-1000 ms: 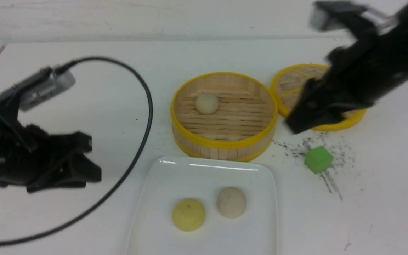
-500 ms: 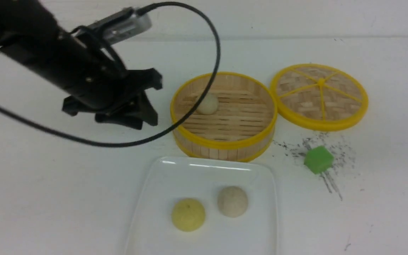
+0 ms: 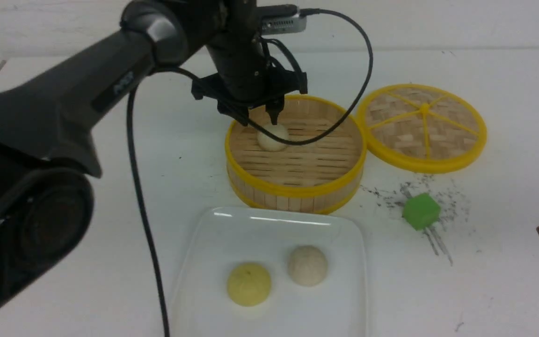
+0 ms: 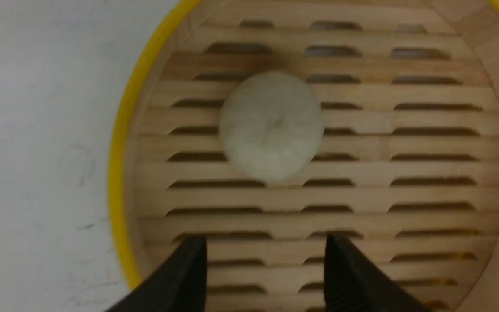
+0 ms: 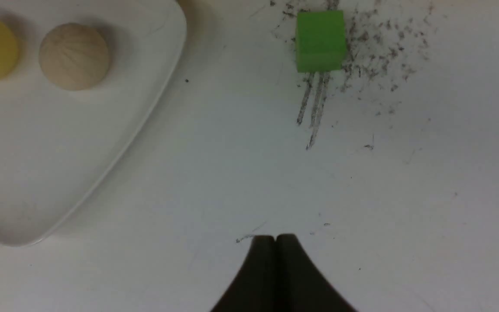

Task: Put the steamed buns into the plate on the white tablecloth.
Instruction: 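Reach into the bamboo steamer and grasp a bun with the left gripper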

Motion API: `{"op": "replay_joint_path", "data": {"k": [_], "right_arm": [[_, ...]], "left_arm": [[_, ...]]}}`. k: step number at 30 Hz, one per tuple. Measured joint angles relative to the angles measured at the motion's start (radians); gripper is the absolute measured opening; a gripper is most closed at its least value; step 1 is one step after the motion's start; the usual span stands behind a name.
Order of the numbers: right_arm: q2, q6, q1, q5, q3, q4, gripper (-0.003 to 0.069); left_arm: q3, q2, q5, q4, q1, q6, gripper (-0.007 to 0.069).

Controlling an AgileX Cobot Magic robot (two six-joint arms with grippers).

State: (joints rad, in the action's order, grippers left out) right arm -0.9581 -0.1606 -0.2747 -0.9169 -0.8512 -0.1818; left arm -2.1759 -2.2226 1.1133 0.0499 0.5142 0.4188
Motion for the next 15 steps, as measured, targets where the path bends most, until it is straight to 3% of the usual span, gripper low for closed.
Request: {"op": "replay_joint_path", "data": {"k": [10,12,15], "right_arm": [[-0.01,0.0,0.0,0.015,0.0,-0.003,-0.0003],[-0.01,0.0,0.0,0.015,0.0,-0.003,-0.0001],[-0.01,0.0,0.0,0.015,0.0,-0.003,0.0001]], "left_arm": [[-0.15,-0.192,-0.02,0.033,0.0,0.006,0.0411],[-0.15,-0.207,-0.037,0.033,0.0,0.006,0.0398],[-0.152,-0.215,-0.055,0.024,0.0,0.006,0.0298]]}}
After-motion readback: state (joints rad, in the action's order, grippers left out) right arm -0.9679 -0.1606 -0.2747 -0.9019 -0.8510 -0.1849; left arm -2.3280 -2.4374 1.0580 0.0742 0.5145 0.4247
